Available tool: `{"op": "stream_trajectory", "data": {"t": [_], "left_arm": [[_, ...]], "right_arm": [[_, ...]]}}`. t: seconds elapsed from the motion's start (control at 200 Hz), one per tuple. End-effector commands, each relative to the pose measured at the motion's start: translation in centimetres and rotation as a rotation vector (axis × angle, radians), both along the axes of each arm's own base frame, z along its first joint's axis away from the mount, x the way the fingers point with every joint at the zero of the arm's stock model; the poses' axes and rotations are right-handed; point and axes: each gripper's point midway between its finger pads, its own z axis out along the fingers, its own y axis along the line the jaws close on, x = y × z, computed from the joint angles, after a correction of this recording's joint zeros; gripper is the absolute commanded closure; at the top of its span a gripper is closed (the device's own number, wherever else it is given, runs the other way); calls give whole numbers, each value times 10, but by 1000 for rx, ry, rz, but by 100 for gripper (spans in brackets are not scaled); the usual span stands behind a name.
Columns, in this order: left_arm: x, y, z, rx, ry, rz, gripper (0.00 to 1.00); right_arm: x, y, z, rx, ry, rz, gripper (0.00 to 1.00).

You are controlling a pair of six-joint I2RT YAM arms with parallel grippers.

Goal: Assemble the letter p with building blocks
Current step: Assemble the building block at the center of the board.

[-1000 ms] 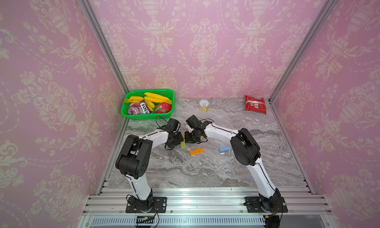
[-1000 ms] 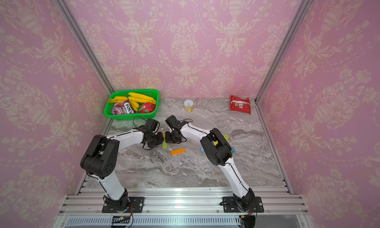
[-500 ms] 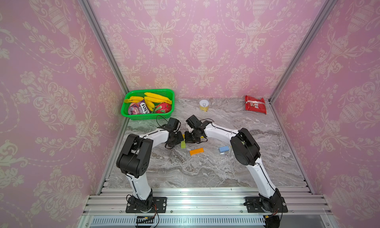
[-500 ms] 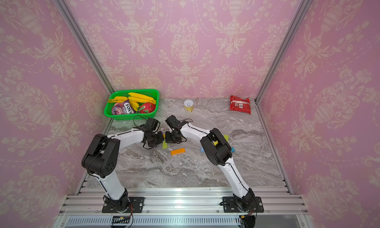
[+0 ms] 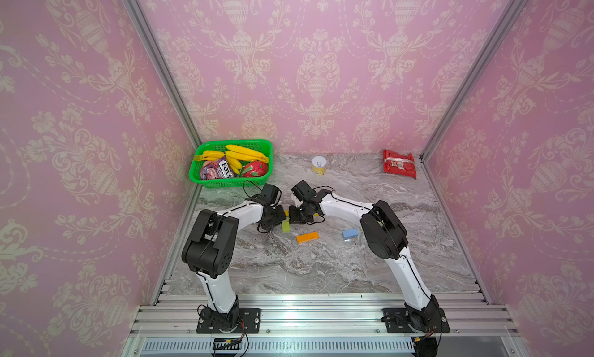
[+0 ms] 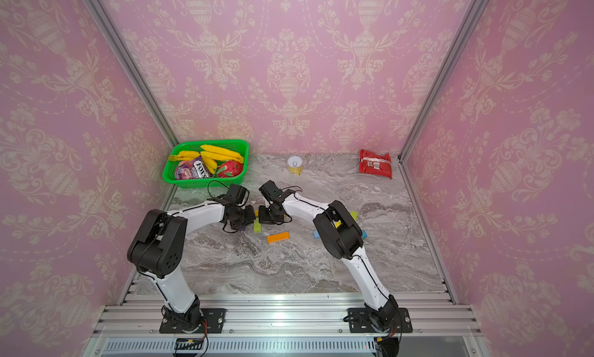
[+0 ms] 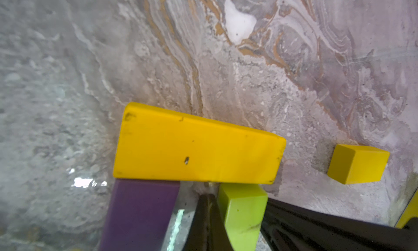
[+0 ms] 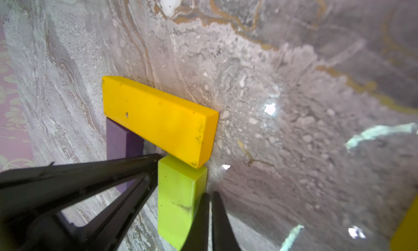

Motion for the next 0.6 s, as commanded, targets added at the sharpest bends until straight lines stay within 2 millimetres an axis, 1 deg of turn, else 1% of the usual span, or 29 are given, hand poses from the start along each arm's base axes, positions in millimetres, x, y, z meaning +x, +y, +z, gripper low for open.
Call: {"op": "stream_trajectory", "data": {"t": [0.0, 0.065, 0.18, 0.27, 0.365, 0.595], "left_arm": [[-12, 13, 9, 39, -11, 7, 100], [-17, 14, 12, 33, -16, 8, 100], [-26, 9, 13, -10, -15, 1, 100], [-32, 7, 14, -26, -16, -6, 100], [-37, 8, 14, -18, -16, -8, 100], [-47, 6, 9, -24, 6, -23, 100]], "right_arm": [[-16, -26, -15, -77, 58, -38, 91], [-21, -30, -16, -78, 61, -41, 91], [-26, -34, -16, -76, 66, -47, 91], [-31, -33, -15, -68, 70, -45, 91], [-35, -32, -16, -68, 74, -45, 91], [-45, -24, -18, -60, 88, -30, 91]]}}
